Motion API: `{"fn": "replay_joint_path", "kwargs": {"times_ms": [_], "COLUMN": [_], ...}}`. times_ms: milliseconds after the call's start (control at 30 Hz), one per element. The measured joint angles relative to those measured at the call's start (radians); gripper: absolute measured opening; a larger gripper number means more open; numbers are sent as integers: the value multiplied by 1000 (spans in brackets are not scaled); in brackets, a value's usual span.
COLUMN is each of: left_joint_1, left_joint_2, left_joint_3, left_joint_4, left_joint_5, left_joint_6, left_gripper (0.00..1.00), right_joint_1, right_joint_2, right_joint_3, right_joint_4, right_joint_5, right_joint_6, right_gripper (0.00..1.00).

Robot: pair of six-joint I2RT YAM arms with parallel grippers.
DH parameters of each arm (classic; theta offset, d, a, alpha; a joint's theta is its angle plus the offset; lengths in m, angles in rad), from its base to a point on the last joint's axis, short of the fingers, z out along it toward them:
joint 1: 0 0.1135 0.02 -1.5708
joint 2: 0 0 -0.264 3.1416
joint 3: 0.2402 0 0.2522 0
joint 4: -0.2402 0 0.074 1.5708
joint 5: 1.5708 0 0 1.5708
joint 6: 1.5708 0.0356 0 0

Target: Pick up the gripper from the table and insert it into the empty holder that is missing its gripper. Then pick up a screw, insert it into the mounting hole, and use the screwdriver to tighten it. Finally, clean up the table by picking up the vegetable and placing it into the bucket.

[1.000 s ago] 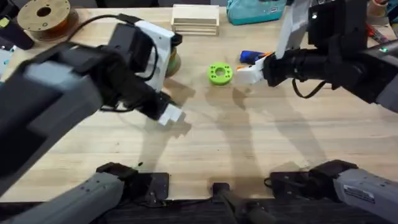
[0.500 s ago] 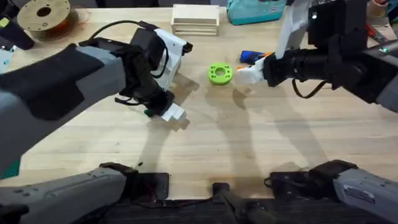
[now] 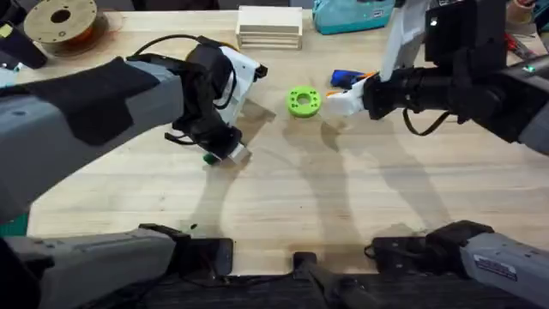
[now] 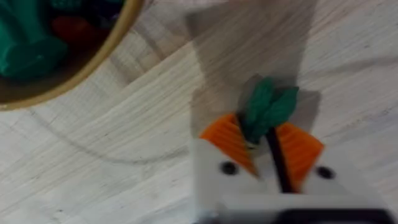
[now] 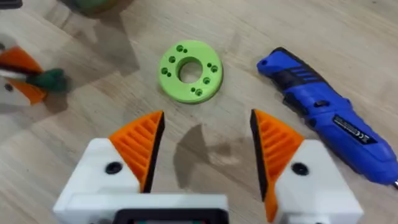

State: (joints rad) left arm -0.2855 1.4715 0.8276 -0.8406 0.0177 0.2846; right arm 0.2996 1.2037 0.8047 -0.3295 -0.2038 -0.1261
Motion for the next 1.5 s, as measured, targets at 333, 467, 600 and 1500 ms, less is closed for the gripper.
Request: {"fn": "replay_joint_path", "kwargs": {"times_ms": [333, 467, 600, 1500], "left_joint_1": [-2, -2, -2, 97], "left_joint_2": [-1, -7, -31, 195], "left_joint_3": [187, 397, 521, 536], "left_joint_4": [-247, -347, -287, 74], "left_joint_5": [7, 8, 6, -181], "left_joint_6": [3, 11, 36, -649], "left_gripper": [19, 19, 19, 529], "right_joint_1": [0, 0, 0, 0], "right_joint_2": [0, 0, 0, 0], "right_joint_3": [0, 0, 0, 0], "right_joint_4": [0, 17, 25, 42], "right_joint_5": [0, 0, 0, 0], "right_joint_6": [0, 0, 0, 0], "right_gripper": [789, 789, 789, 789]}}
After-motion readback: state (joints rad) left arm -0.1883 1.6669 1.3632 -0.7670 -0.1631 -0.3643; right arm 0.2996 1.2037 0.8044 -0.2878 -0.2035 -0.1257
